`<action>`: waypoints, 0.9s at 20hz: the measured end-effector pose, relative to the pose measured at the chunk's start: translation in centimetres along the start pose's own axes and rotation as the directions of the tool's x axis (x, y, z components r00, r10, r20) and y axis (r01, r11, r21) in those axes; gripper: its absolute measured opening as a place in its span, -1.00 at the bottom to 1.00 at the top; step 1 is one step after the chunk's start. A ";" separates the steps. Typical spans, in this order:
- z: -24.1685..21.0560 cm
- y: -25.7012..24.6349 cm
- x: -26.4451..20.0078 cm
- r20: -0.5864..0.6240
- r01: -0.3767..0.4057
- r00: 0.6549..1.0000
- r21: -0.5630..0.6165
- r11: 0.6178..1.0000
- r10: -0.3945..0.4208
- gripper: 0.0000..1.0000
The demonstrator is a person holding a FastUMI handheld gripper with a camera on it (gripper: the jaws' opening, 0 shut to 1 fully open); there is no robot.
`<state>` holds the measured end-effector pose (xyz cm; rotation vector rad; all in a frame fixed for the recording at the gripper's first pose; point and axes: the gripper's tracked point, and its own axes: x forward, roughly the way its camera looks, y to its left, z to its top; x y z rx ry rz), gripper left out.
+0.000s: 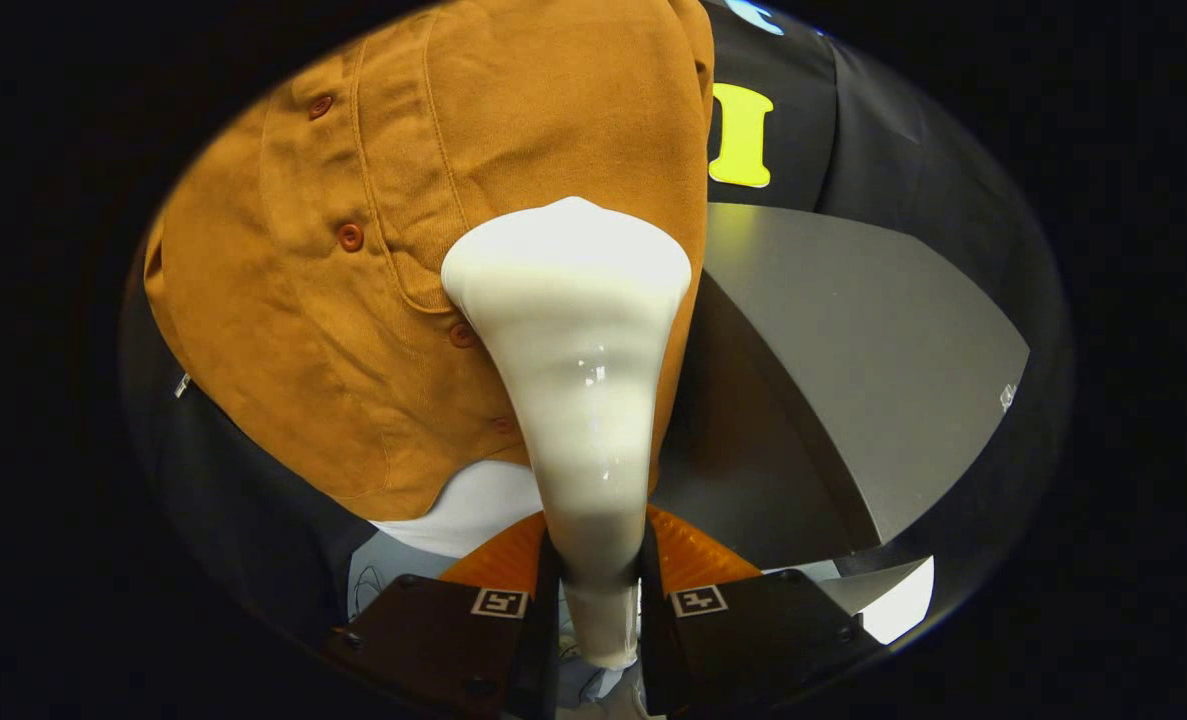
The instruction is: Iron the clothes twice with a garment steamer, once on the left side and once on the right side.
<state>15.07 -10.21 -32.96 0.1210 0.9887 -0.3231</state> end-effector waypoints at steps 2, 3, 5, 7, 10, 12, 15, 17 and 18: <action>0.3 -0.1 -1.2 0.017 0.001 1.000 0.004 1.000 -0.001 -0.26; 0.6 -0.2 -1.9 0.031 0.005 1.000 0.003 1.000 -0.005 -0.26; 1.4 0.0 -3.5 0.066 0.015 0.998 0.000 1.000 -0.015 -0.26; 2.6 0.7 -5.3 0.109 0.020 0.994 -0.004 1.000 -0.019 -0.26; 4.8 3.0 -7.8 0.181 0.006 0.983 -0.024 1.000 -0.001 -0.26; 5.9 4.9 -8.9 0.220 -0.016 0.975 -0.052 0.999 0.027 -0.26; 7.9 7.7 -10.3 0.261 -0.050 0.963 -0.078 0.996 0.069 -0.27; 9.0 9.2 -11.1 0.288 -0.059 0.954 -0.090 0.994 0.083 -0.26; 9.5 10.0 -11.4 0.301 -0.067 0.949 -0.098 0.993 0.094 -0.26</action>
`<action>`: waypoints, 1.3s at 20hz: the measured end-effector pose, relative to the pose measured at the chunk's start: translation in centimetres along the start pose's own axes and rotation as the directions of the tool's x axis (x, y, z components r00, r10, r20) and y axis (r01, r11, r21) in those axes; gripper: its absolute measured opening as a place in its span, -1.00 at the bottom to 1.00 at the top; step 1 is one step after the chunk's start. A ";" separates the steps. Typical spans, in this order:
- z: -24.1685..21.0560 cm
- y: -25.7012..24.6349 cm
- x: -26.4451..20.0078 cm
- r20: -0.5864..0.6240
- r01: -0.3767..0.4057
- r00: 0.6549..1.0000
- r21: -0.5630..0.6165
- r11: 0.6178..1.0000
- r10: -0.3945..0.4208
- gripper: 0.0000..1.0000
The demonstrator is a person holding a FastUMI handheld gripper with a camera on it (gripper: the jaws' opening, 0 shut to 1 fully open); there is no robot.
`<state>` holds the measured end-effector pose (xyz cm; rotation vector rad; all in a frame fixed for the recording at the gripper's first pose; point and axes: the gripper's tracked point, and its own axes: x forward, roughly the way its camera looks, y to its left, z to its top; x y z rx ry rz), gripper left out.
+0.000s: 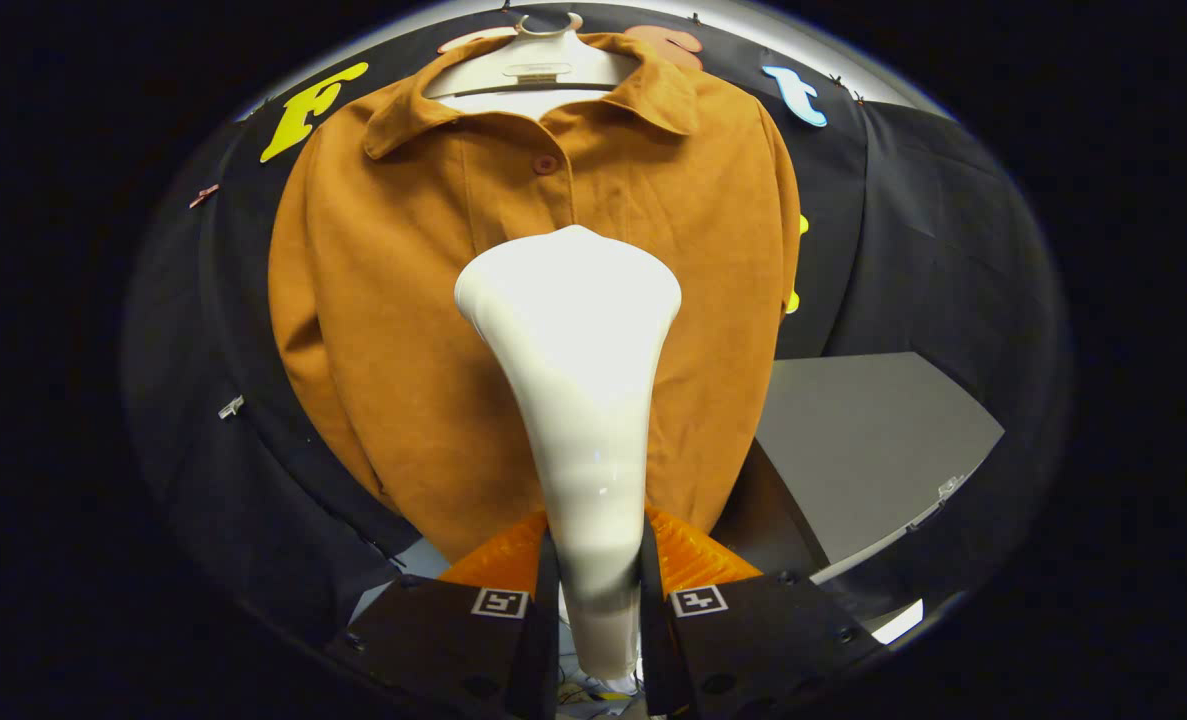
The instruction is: Iron the clothes twice with a garment steamer, once on the left side and once on the right side.
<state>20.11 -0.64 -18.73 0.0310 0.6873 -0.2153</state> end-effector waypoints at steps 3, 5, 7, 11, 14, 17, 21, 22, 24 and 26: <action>2.2 2.5 -0.4 0.041 -0.034 0.999 -0.018 0.999 0.034 -0.26; 3.4 4.2 -0.7 0.071 -0.056 0.996 -0.033 0.998 0.058 -0.27; 4.3 5.7 -0.9 0.093 -0.075 0.993 -0.046 0.996 0.079 -0.26; 5.2 7.4 -0.4 0.110 -0.084 0.990 -0.059 0.995 0.090 -0.27; 4.6 7.5 0.3 0.094 -0.069 0.993 -0.062 0.996 0.075 -0.26; 3.9 7.5 0.9 0.077 -0.051 0.995 -0.067 0.996 0.056 -0.26; 2.4 7.2 1.8 0.036 -0.034 0.999 -0.071 0.997 0.036 -0.26; 1.7 7.2 2.1 0.022 -0.032 0.999 -0.071 0.997 0.034 -0.26; 0.7 7.0 2.5 -0.005 -0.028 1.000 -0.071 0.997 0.028 -0.26; -0.4 7.0 2.9 -0.028 -0.026 0.999 -0.071 0.997 0.024 -0.26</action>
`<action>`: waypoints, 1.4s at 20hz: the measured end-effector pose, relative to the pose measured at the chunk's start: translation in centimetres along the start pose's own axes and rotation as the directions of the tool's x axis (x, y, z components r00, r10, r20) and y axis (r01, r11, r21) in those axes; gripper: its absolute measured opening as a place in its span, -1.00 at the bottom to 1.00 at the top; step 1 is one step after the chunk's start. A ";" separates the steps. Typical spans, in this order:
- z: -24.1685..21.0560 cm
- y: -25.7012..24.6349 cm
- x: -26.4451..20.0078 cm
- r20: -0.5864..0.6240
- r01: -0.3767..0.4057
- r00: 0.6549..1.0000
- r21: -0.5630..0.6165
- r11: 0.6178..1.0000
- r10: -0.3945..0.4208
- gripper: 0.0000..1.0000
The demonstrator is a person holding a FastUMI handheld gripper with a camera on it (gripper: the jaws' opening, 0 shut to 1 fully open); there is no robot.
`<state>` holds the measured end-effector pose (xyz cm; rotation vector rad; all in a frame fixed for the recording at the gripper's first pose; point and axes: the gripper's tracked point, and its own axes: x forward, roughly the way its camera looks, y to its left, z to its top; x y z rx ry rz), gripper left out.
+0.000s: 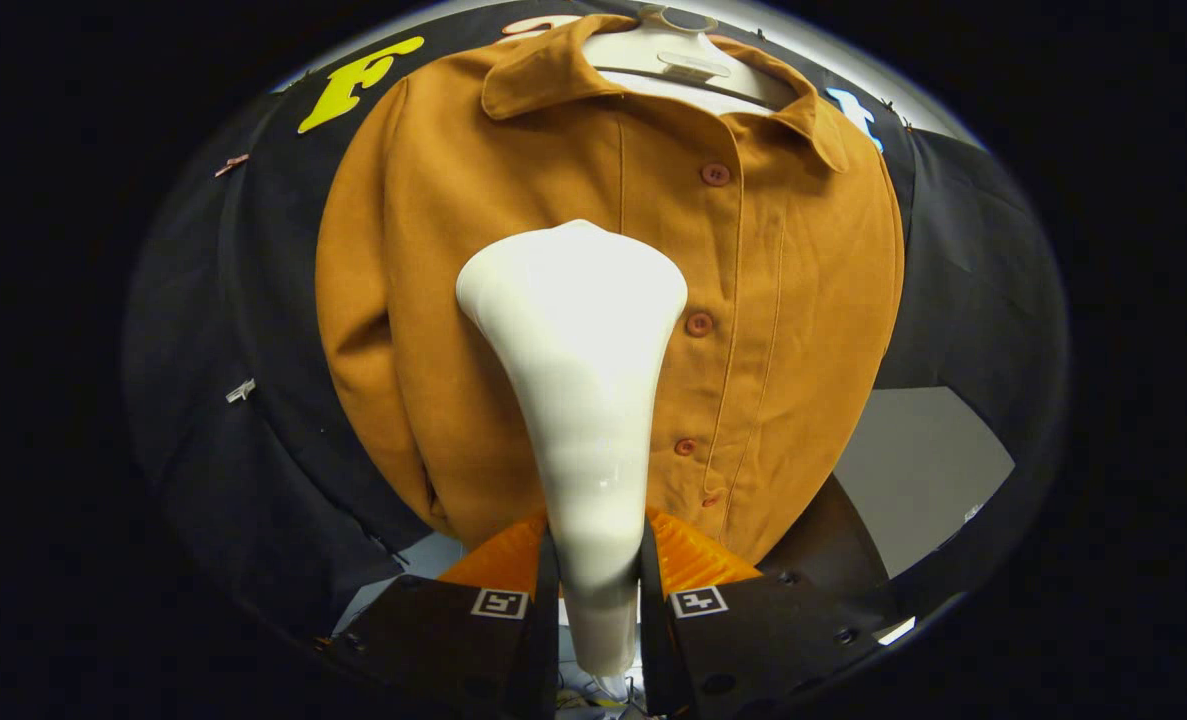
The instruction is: Iron the clothes twice with a garment steamer, once on the left side and once on the right side.
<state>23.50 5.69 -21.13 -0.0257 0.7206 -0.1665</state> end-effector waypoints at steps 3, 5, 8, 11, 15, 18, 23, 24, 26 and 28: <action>-1.3 0.1 0.7 -0.034 -0.001 0.999 -0.002 1.000 0.001 -0.26; -2.3 0.2 1.1 -0.057 -0.001 0.998 -0.006 1.000 0.001 -0.26; -3.8 0.2 1.8 -0.091 -0.003 0.996 -0.011 1.000 0.002 -0.26; -5.2 0.3 2.3 -0.121 -0.006 0.993 -0.014 1.000 0.004 -0.26; -7.2 0.2 3.0 -0.164 -0.003 0.986 -0.021 1.000 0.000 -0.26; -9.2 0.1 3.4 -0.209 -0.005 0.978 -0.029 1.000 -0.001 -0.26; -11.9 0.1 3.9 -0.265 -0.019 0.964 -0.031 0.999 0.010 -0.26; -12.4 0.2 3.9 -0.272 -0.022 0.962 -0.030 0.999 0.013 -0.26; -13.3 0.1 4.0 -0.288 -0.026 0.957 -0.031 0.999 0.016 -0.26; -14.3 0.1 4.0 -0.305 -0.031 0.952 -0.029 0.999 0.021 -0.26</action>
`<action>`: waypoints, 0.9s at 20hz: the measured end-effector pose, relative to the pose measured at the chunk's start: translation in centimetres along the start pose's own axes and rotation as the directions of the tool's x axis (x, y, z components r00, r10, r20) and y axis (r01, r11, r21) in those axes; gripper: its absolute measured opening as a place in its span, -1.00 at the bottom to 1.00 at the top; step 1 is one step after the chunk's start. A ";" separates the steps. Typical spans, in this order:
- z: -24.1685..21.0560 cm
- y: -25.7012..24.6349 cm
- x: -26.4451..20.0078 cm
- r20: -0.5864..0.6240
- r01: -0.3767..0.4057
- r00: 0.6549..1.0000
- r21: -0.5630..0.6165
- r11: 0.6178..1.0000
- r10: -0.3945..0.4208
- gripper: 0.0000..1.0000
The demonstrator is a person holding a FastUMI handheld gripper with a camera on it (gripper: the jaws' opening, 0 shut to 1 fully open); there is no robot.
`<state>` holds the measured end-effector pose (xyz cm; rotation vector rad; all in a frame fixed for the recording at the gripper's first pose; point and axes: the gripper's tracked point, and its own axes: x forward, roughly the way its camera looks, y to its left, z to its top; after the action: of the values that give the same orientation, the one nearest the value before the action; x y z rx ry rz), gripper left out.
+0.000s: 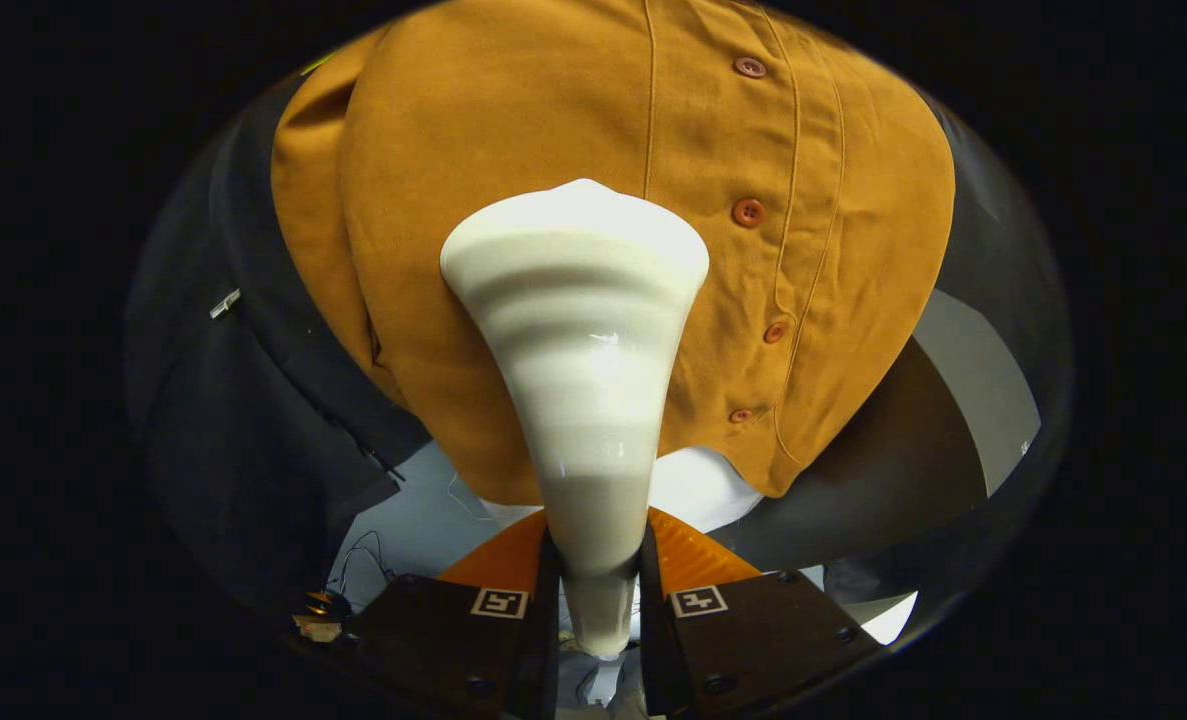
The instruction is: Iron the clothes twice with a garment steamer, once on the left side and once on the right side.
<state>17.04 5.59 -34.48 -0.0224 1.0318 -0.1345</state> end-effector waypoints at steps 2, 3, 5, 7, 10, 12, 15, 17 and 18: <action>-0.9 0.0 0.1 -0.019 -0.006 1.000 0.000 1.000 0.006 -0.26; -1.3 -0.1 0.2 -0.027 -0.010 1.000 0.000 1.000 0.010 -0.26; -2.1 -0.4 0.2 -0.037 -0.014 0.999 0.001 1.000 0.014 -0.26; -2.6 -0.6 0.1 -0.040 -0.014 0.999 0.006 1.000 0.014 -0.26; -3.5 -1.5 -0.8 -0.042 -0.011 0.999 0.012 1.000 0.012 -0.26; -3.8 -2.5 -1.4 -0.038 -0.005 0.999 0.020 1.000 0.006 -0.26; -3.3 -4.5 -2.9 -0.013 0.014 1.000 0.047 0.999 -0.014 -0.26; -2.7 -5.9 -4.0 0.012 0.025 1.000 0.068 0.997 -0.026 -0.26; -2.4 -6.7 -4.5 0.025 0.032 0.999 0.075 0.997 -0.034 -0.26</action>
<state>12.02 -0.37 -31.28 0.0268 1.0000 -0.2029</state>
